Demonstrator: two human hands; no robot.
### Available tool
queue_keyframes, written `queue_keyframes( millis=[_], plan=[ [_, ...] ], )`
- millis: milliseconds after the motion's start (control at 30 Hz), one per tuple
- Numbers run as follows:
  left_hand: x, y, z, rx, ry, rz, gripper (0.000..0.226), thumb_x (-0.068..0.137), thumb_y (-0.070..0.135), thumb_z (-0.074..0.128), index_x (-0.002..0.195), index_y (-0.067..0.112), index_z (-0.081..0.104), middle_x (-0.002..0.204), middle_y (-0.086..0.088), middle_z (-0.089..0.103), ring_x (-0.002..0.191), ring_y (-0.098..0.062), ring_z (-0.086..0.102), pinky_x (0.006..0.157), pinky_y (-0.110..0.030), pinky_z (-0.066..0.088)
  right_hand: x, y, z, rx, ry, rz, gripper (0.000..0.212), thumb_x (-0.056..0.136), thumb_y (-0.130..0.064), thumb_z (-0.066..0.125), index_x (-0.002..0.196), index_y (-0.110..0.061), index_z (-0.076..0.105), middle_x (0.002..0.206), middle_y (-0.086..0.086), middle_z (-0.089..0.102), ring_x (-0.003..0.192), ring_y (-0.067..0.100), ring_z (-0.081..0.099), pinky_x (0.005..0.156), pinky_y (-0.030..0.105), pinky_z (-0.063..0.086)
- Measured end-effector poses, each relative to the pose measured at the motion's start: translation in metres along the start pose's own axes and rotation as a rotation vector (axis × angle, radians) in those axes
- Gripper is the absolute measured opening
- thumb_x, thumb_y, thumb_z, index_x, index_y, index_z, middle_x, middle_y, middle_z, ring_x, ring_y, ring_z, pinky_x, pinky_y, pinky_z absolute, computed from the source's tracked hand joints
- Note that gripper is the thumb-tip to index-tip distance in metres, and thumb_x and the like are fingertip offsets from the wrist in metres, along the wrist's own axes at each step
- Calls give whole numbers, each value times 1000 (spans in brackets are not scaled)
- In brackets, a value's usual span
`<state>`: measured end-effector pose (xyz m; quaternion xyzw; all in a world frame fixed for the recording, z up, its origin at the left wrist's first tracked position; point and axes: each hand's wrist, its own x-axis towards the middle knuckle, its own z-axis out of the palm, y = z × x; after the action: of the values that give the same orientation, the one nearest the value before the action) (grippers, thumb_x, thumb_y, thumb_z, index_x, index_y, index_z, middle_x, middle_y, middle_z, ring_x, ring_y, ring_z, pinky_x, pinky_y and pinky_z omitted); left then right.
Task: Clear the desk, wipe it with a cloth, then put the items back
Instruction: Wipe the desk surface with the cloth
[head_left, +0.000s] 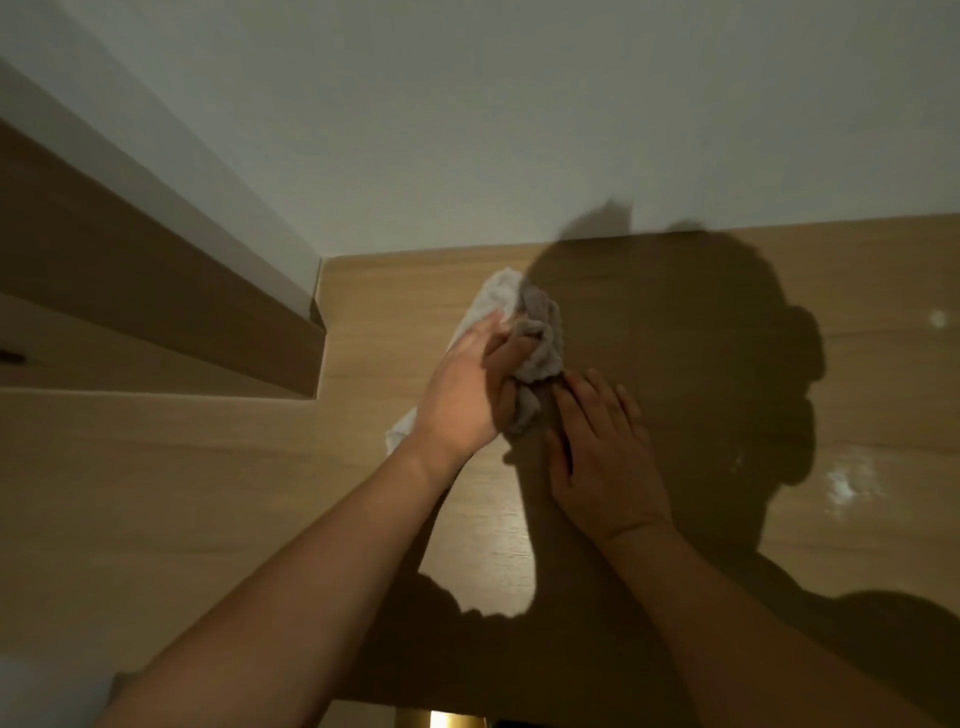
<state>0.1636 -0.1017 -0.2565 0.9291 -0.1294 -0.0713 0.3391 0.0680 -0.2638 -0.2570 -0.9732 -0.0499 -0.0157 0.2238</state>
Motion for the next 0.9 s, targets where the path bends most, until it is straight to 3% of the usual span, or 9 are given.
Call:
queue_keyframes(
  millis=[67, 133, 200, 300, 500, 733, 833, 900],
  plan=[
    [4, -3, -4, 63, -55, 51, 50, 96, 30, 64, 144, 24, 52, 156, -4, 41, 146, -18, 34, 121, -31, 26, -1, -1, -1, 56, 29, 17, 47, 97, -21, 54, 141, -4, 51, 147, 16, 48, 141, 32, 40, 119, 49, 24],
    [15, -3, -7, 186, -96, 116, 53, 97, 20, 59, 149, 19, 46, 159, -12, 36, 148, -28, 30, 122, -38, 25, -5, 0, -4, 116, 94, 49, 46, 94, -11, 61, 138, 0, 53, 144, 20, 50, 136, 35, 45, 117, 51, 29],
    [26, -2, -12, 234, -91, 171, 55, 94, 6, 54, 148, 11, 46, 155, -21, 38, 146, -37, 32, 121, -45, 26, -10, 6, -11, 136, 199, 64, 40, 92, -7, 61, 131, 3, 58, 139, 23, 54, 132, 38, 49, 113, 54, 34],
    [41, -2, -14, 288, -86, 191, 53, 92, 10, 46, 145, 12, 52, 153, -22, 41, 144, -39, 34, 120, -45, 26, -21, 33, -28, 31, 283, 24, 37, 93, -13, 57, 126, 4, 62, 134, 23, 57, 128, 38, 53, 110, 54, 37],
    [76, -11, -17, 380, -129, 257, 56, 92, 20, 37, 145, 12, 52, 150, -22, 45, 138, -42, 39, 118, -48, 30, -16, 97, -55, -128, 174, 153, 48, 98, -30, 48, 133, 0, 58, 143, 20, 52, 135, 36, 46, 117, 46, 28],
    [72, 3, -15, 384, -92, 276, 51, 91, 13, 42, 140, 8, 57, 140, -23, 52, 128, -44, 47, 111, -49, 36, -15, 106, -44, -135, 198, 144, 43, 95, -30, 62, 127, -1, 65, 137, 18, 59, 131, 35, 51, 110, 49, 38],
    [12, 23, 4, 255, -215, 333, 53, 92, 25, 42, 140, 9, 57, 146, -22, 49, 136, -42, 44, 116, -51, 33, -15, 105, -44, -133, 200, 139, 44, 94, -31, 60, 127, -2, 65, 137, 17, 59, 131, 35, 52, 111, 49, 39],
    [-41, 32, 20, 205, -395, 509, 52, 91, 27, 47, 142, 16, 56, 151, -13, 47, 142, -35, 41, 117, -49, 33, -14, 106, -44, -129, 206, 135, 45, 93, -30, 59, 126, -1, 65, 136, 18, 59, 129, 37, 53, 111, 48, 39]
  ],
)
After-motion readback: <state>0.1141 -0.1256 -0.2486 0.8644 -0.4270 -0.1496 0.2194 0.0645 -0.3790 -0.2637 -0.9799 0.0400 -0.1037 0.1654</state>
